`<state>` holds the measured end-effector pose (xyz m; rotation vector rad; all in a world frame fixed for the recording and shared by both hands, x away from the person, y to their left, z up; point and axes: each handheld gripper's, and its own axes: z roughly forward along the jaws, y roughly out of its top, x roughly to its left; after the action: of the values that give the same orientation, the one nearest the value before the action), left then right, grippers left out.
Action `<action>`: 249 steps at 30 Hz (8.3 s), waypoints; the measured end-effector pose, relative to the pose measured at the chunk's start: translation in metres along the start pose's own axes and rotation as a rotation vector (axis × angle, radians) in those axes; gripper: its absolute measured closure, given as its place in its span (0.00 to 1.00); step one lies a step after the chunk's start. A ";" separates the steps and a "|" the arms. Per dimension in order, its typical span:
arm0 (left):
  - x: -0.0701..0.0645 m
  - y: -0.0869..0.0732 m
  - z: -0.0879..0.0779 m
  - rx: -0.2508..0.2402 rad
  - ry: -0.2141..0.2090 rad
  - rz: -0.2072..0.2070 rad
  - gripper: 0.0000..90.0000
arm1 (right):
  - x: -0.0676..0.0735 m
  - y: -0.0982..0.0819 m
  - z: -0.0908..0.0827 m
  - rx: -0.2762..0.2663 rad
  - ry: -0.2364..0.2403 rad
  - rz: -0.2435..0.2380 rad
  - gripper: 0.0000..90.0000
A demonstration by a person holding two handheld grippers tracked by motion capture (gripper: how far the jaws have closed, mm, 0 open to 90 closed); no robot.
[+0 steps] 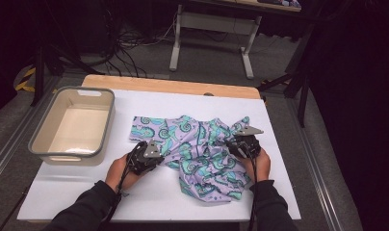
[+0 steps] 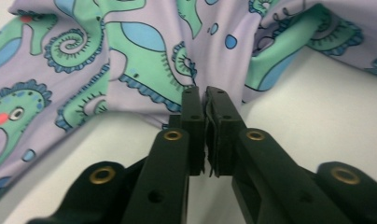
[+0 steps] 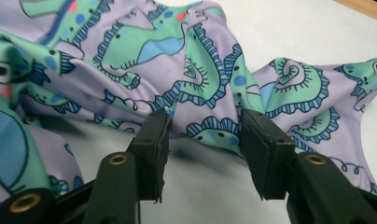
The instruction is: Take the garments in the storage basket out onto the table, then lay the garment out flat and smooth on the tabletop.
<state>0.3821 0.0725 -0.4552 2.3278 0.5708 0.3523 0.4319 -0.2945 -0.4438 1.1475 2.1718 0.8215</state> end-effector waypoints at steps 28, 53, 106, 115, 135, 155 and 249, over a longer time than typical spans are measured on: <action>0.095 0.027 0.037 -0.033 0.211 -0.231 0.57 | -0.019 0.061 0.042 0.093 0.049 -0.010 0.56; 0.105 0.026 0.034 0.067 0.388 -0.266 0.99 | -0.007 0.093 0.062 0.031 -0.119 -0.092 0.96; 0.038 -0.022 -0.022 0.021 0.270 -0.111 0.96 | -0.061 -0.045 -0.050 0.043 -0.130 0.189 0.92; 0.028 -0.020 -0.037 -0.058 0.259 -0.090 0.78 | -0.060 -0.048 -0.056 -0.012 -0.130 0.201 0.73; -0.008 0.004 -0.008 -0.136 0.064 0.041 0.38 | 0.015 -0.034 -0.061 -0.098 0.151 -0.011 0.55; -0.004 0.011 0.020 -0.047 0.083 0.035 0.65 | 0.025 -0.037 -0.038 0.031 0.224 -0.042 0.51; -0.056 -0.059 -0.102 -0.136 -0.156 0.150 0.69 | 0.126 -0.053 -0.120 -0.066 0.414 -0.141 0.56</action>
<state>0.2748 0.1418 -0.4286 2.2474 0.2879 0.2664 0.2592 -0.2414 -0.4251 0.8339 2.4992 1.1375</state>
